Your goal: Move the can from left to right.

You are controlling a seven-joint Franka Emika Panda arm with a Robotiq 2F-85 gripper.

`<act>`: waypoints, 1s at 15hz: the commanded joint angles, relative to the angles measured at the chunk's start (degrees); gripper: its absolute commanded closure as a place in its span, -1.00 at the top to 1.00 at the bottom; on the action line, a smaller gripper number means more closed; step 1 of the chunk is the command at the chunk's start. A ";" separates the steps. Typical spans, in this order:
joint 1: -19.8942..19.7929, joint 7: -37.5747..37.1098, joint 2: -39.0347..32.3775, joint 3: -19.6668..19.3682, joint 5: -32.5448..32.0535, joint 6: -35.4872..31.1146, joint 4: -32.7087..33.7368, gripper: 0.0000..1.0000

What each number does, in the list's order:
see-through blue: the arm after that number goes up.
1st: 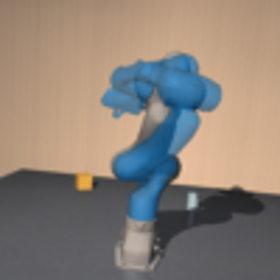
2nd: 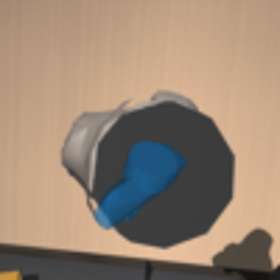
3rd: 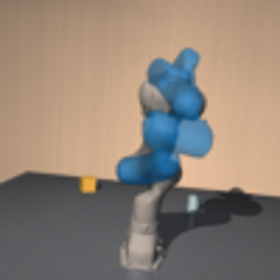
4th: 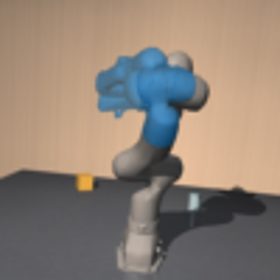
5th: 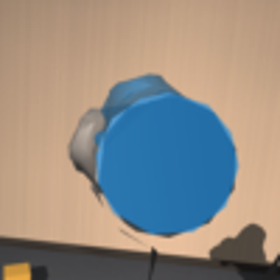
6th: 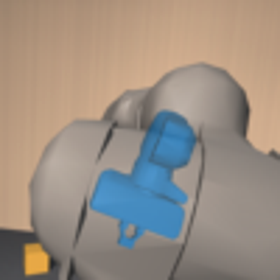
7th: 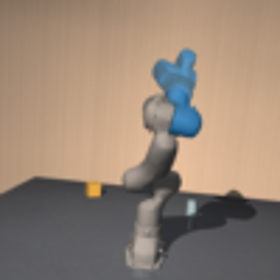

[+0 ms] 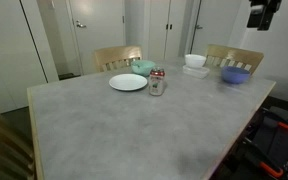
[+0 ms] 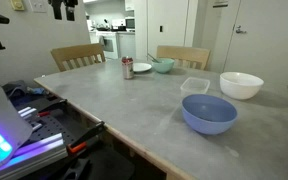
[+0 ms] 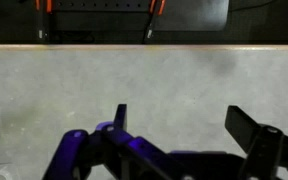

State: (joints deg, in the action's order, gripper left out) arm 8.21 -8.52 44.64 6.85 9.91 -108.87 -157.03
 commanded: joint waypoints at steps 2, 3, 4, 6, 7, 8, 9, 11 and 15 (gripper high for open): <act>-0.45 0.27 0.03 0.36 0.24 0.17 0.10 1.00; -0.45 0.27 0.03 0.36 0.24 0.17 0.10 1.00; -0.45 0.27 0.03 0.36 0.24 0.17 0.10 1.00; -0.45 0.27 0.03 0.36 0.24 0.17 0.10 1.00; -0.45 0.27 0.03 0.36 0.24 0.17 0.10 1.00; -0.45 0.27 0.03 0.36 0.24 0.17 0.10 1.00; -0.45 0.27 0.03 0.36 0.24 0.17 0.10 1.00; -0.45 0.27 0.03 0.36 0.24 0.17 0.10 1.00; -0.41 0.16 0.53 0.43 0.40 -0.42 -0.67 1.00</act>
State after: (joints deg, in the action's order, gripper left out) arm 8.21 -8.52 44.68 6.86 9.90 -108.87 -157.03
